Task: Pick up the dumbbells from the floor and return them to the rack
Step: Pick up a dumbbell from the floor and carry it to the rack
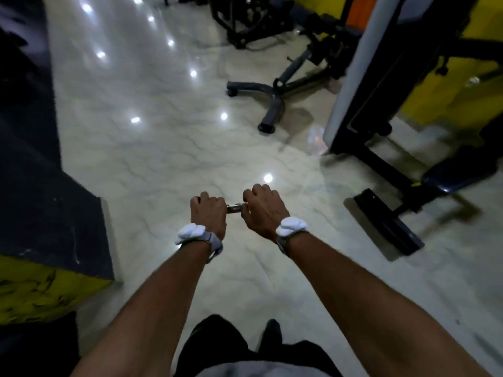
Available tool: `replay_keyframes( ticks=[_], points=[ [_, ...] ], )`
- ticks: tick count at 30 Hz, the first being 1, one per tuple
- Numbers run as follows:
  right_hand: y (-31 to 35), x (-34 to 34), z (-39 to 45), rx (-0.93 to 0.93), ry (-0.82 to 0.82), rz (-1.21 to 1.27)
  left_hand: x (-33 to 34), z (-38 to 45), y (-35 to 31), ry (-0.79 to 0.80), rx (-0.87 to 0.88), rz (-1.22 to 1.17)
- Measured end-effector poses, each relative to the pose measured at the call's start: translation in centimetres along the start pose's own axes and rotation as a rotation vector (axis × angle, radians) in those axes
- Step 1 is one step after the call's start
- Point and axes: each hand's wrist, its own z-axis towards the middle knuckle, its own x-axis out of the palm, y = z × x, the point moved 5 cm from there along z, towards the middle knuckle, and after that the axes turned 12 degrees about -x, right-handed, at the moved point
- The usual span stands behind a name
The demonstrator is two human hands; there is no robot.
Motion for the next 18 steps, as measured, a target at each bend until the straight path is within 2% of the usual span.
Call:
replay_keyframes(
  ticks=[5,8,12,18],
  points=[
    [0.0,2.8,9.0,-0.188,0.251,-0.037,-1.1,6.4,2.0,0.03,-0.115,-0.037],
    [-0.5,4.8,13.3,-0.163,0.365,0.086,-1.1,9.9,3.2,0.031,-0.123,-0.022],
    [-0.9,7.2,22.7,-0.211,0.352,0.114,-0.8,18.1,7.3,-0.023,-0.168,0.015],
    [-0.8,7.1,38.1,-0.299,0.31,0.03,-2.2,31.8,13.3,0.015,-0.263,-0.005]
  ],
)
